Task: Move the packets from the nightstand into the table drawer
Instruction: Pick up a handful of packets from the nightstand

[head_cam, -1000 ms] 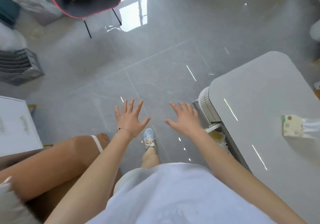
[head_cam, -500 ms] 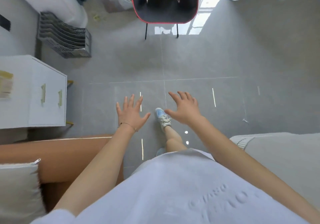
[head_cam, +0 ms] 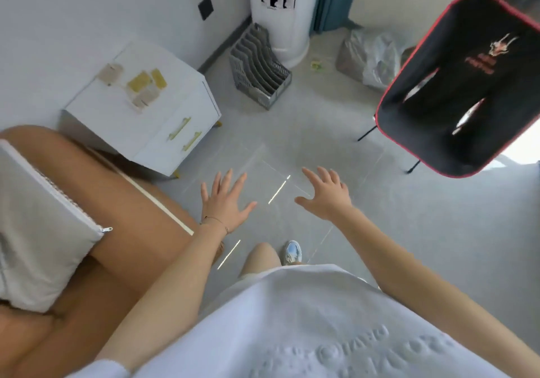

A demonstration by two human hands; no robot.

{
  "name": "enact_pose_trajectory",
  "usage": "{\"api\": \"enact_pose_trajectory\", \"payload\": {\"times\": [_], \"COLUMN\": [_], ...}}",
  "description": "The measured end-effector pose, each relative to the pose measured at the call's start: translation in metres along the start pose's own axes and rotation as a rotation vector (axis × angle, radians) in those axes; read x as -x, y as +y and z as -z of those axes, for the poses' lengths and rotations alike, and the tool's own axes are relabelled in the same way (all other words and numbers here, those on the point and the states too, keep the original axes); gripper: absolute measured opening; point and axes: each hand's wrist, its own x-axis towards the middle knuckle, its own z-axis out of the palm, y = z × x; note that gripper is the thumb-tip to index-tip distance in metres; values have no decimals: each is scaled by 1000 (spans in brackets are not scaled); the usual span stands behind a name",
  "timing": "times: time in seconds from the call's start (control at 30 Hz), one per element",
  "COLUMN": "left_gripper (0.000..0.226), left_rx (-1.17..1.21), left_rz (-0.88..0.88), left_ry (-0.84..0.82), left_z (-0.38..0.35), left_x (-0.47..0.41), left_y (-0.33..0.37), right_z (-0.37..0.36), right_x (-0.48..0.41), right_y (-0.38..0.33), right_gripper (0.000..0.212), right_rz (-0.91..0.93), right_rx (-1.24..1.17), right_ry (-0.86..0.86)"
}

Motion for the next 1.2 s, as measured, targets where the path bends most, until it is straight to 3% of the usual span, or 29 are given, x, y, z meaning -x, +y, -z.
{"api": "enact_pose_trajectory", "payload": {"times": [0.33,0.57,0.9,1.2], "left_gripper": [75,74,73,77], "left_rx": [127,329,386,521], "left_rz": [323,469,578,809], "left_ry": [-35,-17,-23,56], "left_z": [32,80,132,144], "left_x": [-72,-140,-219,-283], "left_y": [-129,-207,-273,-303], "right_z": [52,87,140,153], "right_x": [-141,-231,-333,-438], "right_y": [-128,-226,-346,-418], "right_gripper": [75,72,67,66], "right_rz": [201,216,334,445], "right_rx": [236,327,418,529], "right_ry": [-33,-66,-123,-225]}}
